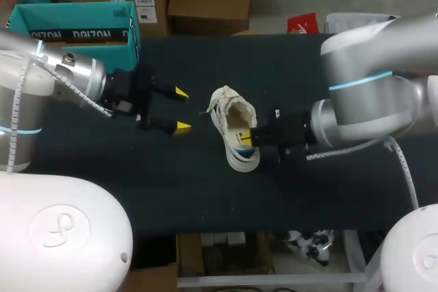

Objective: Open the shoe tongue, take the insole out of the shoe, put the insole back into the shoe, and pack the shoe into the shoebox

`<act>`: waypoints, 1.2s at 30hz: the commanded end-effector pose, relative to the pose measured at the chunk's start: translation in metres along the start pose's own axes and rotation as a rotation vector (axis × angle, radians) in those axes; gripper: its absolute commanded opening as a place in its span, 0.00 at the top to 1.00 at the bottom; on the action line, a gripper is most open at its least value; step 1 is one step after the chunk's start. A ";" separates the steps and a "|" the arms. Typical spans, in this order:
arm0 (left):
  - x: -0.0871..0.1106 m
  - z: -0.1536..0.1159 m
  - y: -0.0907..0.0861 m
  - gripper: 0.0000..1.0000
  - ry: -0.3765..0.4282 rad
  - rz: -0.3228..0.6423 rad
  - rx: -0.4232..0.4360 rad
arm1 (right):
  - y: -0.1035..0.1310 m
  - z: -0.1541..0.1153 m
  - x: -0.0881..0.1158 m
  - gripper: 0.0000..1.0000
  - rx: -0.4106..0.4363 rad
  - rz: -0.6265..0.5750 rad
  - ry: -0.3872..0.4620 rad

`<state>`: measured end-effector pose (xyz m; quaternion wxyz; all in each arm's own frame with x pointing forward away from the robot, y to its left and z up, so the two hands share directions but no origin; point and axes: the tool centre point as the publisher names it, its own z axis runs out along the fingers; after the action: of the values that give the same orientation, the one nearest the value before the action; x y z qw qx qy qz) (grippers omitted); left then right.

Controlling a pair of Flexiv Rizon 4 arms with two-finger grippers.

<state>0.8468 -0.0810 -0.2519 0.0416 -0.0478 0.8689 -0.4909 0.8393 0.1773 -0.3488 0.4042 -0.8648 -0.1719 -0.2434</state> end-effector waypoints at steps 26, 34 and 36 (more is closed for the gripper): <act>0.007 -0.021 -0.002 0.00 -0.059 -0.122 -0.049 | -0.007 -0.017 0.003 1.00 -0.016 -0.028 -0.020; 0.015 -0.018 -0.004 0.00 -0.070 -0.192 -0.144 | -0.006 -0.048 0.015 0.44 0.025 -0.047 -0.045; 0.015 -0.018 -0.004 0.00 -0.070 -0.192 -0.144 | -0.006 -0.048 0.015 0.00 0.025 -0.047 -0.045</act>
<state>0.8314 -0.0666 -0.2434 0.0198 -0.1482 0.8881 -0.4347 0.8354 0.1666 -0.3233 0.3958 -0.8630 -0.1978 -0.2439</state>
